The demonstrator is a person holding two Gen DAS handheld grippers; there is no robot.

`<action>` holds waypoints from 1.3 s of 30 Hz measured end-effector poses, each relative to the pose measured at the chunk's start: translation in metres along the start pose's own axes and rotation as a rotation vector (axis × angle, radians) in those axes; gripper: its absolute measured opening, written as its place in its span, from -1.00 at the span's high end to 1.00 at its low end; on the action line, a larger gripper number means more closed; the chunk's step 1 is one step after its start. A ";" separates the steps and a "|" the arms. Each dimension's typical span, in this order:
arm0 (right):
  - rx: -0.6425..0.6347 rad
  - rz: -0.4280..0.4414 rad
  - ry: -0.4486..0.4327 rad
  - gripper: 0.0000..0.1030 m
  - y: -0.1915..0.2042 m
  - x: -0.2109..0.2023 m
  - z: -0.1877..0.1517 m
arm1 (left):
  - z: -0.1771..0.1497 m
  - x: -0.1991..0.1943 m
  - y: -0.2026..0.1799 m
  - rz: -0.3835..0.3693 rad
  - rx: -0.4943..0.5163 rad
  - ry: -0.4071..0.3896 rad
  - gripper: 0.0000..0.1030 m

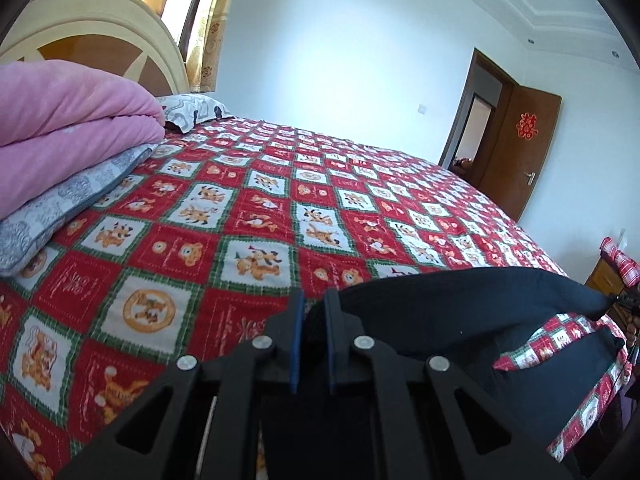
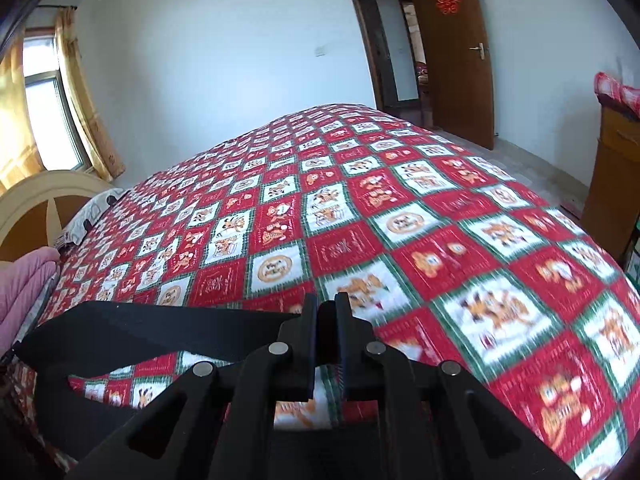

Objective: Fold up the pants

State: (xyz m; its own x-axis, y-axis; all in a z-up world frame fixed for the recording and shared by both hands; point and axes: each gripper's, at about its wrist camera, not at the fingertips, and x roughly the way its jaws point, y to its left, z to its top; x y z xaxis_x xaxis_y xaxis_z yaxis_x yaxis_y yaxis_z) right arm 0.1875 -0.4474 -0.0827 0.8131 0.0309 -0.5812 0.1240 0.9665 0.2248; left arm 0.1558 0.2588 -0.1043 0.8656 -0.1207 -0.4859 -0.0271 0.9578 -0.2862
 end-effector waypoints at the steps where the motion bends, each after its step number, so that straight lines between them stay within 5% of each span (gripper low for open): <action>1: 0.006 0.001 -0.003 0.84 -0.003 -0.005 -0.005 | -0.003 -0.004 0.001 -0.001 -0.003 -0.008 0.86; 11: 0.037 0.020 0.005 0.84 -0.018 -0.035 -0.052 | -0.049 -0.028 0.024 -0.026 -0.063 0.018 0.87; 15: 0.042 0.015 0.018 0.84 -0.022 -0.035 -0.064 | -0.042 -0.026 0.027 -0.007 -0.074 0.021 0.87; 18: 0.056 0.012 0.021 0.84 -0.025 -0.034 -0.068 | -0.023 -0.017 0.023 -0.010 -0.058 0.008 0.49; 20: 0.061 0.010 0.023 0.84 -0.026 -0.032 -0.070 | -0.012 -0.007 0.019 -0.014 -0.037 0.010 -0.16; 26: 0.060 -0.001 0.042 0.84 -0.031 -0.027 -0.076 | 0.017 0.041 0.000 0.004 0.005 0.066 -0.45; 31: 0.072 0.000 0.043 0.84 -0.037 -0.026 -0.077 | 0.020 0.075 -0.001 0.077 0.002 0.155 -0.35; 34: 0.070 0.002 0.041 0.84 -0.038 -0.026 -0.077 | 0.018 0.078 0.003 0.038 -0.018 0.192 0.79; 39: 0.075 0.010 0.022 0.84 -0.037 -0.032 -0.076 | 0.019 0.050 -0.001 0.012 0.020 0.140 0.84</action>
State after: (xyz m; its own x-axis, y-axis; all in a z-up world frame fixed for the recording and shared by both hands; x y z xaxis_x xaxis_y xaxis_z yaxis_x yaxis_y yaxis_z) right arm 0.1134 -0.4648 -0.1318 0.8020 0.0470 -0.5954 0.1588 0.9442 0.2884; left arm 0.2087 0.2566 -0.1129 0.7872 -0.1427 -0.6000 -0.0259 0.9644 -0.2634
